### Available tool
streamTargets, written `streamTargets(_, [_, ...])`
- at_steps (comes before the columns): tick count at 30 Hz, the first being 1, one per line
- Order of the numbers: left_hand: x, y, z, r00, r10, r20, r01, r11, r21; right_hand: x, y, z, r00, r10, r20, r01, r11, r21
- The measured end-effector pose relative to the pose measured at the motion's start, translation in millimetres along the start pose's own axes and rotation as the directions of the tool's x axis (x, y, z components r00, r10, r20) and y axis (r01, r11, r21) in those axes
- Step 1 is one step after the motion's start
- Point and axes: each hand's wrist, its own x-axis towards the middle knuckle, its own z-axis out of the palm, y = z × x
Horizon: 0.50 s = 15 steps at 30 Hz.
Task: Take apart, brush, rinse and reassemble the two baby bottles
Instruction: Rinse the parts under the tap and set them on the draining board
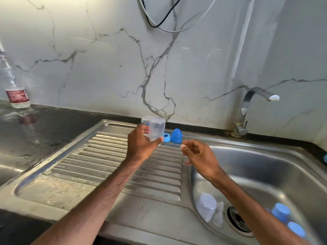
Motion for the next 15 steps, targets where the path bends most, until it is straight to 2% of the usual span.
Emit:
streamTargets(7, [1,-21,2,0.993,-0.083,-0.078,0.092,0.988,0.120,-7,0,-10,1.000,-0.013,-0.029,0.012,0.999,-0.043])
streamTargets(11, [3,-28,0,0.984,-0.133,-0.117,0.149,0.980,0.134,-7,5,-14,1.000,0.002,-0.029,-0.005,0.995,-0.096])
streamTargets(15, [1,-28,1,0.987,-0.126,-0.097,0.138,0.982,0.130,-6,9,-15,0.999,0.025,-0.019,-0.028,0.990,-0.139])
